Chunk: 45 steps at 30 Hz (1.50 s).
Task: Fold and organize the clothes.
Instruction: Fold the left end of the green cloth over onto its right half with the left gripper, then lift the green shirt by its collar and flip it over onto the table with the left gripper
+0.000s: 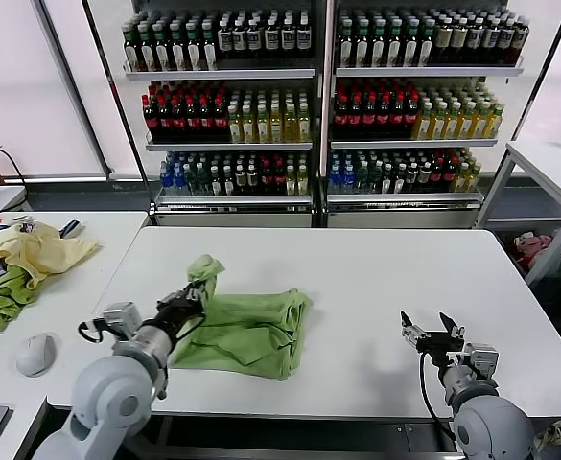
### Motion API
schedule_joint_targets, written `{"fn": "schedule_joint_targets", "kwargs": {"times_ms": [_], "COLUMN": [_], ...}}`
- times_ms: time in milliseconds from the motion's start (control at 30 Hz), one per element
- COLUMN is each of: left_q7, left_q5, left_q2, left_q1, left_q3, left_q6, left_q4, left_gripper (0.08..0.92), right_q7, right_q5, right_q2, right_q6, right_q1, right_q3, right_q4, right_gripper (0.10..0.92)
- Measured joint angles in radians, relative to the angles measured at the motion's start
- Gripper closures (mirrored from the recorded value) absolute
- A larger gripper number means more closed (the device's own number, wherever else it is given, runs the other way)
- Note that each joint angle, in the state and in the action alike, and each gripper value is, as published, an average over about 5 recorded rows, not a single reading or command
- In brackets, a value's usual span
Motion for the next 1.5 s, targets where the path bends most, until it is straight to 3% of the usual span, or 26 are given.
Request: {"fn": "schedule_joint_targets", "kwargs": {"times_ms": [400,800,1167,1500], "left_q7": [0.001,0.107,0.141,0.104], "left_q5": [0.15,0.142,0.058,0.221], "left_q2": [-0.053,-0.043,-0.005,0.007], "left_q1": [-0.093,-0.091,-0.01,0.044], "left_q3": [0.225,0.272,0.178,0.103], "left_q6": [-0.001,-0.03,-0.072,-0.125], "left_q4": [0.091,0.062,-0.002,0.115], "left_gripper": [0.857,0.532,0.222,0.177], "right_q7": [-0.001,-0.003,-0.006,-0.007], "right_q5": [0.0,-0.002,-0.012,-0.021], "right_q2": [0.002,0.001,0.006,0.006], "right_q6": [0.002,0.004,0.013,0.016], "right_q1": [0.011,0.013,0.005,-0.004], "right_q3": [-0.004,-0.01,-0.015,-0.015], "right_q4": [-0.011,-0.02,-0.026,-0.025], "right_gripper": [0.203,0.203,0.203,0.203]}}
